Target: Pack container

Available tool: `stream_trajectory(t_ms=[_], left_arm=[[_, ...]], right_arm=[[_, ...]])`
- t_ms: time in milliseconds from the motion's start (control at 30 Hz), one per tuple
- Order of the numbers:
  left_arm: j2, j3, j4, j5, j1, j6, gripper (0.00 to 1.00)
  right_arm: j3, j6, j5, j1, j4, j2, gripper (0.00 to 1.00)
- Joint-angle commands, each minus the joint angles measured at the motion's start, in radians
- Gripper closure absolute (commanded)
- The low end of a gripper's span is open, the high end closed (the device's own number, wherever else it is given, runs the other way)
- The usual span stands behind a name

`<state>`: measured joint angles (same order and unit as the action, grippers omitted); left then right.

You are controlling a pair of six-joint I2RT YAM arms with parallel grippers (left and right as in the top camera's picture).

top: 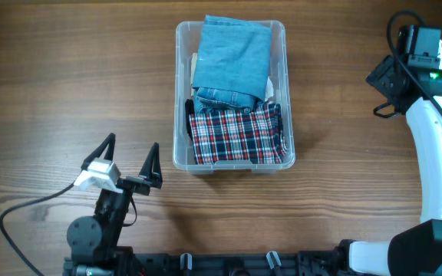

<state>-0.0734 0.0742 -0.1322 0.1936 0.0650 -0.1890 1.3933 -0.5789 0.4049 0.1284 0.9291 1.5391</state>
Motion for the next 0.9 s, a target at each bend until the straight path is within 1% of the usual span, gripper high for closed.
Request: stream_trajectory(t_ms=[0,233,467,667,767,867], left_arm=[[0.070,-0.025,-0.007,0.016,-0.023,0.002,0.00],[0.071,-0.063,-0.022,0.010,-0.029,0.021,0.00],[0.071,-0.069,0.003,-0.004,-0.031,0.028,0.00],[0.071,-0.069,0.146,-0.004,-0.031,0.027,0.00],[0.071,-0.069,0.187,-0.004,-0.031,0.027,0.00],[0.071,-0.069,0.191,-0.008,-0.031,0.028,0.00]], right_arm=[[-0.010,-0.004,0.013,0.005,-0.002,0.008,0.00],[-0.010,-0.004,0.013,0.005,-0.002,0.008,0.00],[-0.010,-0.004,0.013,0.005,-0.002,0.008,0.00],[-0.010,-0.004,0.013,0.005,-0.002,0.008,0.00],[-0.010,-0.004,0.013,0.005,-0.002,0.008,0.00],[-0.010,-0.004,0.013,0.005,-0.002,0.008,0.00]])
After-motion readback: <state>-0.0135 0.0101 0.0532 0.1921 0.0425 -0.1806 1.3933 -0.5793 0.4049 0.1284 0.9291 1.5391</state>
